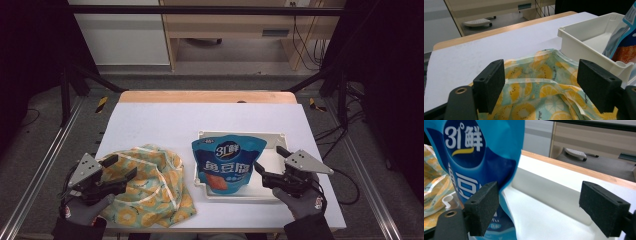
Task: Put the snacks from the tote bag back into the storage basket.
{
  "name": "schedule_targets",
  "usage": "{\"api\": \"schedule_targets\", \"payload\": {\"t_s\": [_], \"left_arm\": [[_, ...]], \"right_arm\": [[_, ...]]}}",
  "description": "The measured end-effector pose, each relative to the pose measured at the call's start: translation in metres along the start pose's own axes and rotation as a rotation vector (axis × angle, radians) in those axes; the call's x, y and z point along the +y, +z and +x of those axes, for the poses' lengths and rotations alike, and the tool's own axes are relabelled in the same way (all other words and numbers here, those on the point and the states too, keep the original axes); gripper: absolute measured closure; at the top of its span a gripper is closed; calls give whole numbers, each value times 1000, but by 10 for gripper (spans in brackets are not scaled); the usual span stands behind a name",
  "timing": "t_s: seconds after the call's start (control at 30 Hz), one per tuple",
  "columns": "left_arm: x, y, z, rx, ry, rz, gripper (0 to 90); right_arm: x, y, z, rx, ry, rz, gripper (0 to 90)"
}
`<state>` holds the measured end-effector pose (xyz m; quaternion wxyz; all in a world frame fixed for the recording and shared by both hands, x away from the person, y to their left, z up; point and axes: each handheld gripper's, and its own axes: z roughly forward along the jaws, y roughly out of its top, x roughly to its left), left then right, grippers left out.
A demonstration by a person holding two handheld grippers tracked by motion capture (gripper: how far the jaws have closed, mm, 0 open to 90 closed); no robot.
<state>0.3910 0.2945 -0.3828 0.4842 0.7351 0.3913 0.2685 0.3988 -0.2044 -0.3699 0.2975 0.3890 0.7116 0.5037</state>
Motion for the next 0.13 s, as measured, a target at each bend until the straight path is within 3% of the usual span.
{"api": "schedule_targets", "payload": {"t_s": [0.13], "left_arm": [[-5, -1, 0, 7, 14, 17, 224]], "right_arm": [[-7, -1, -1, -6, 10, 11, 165]]}}
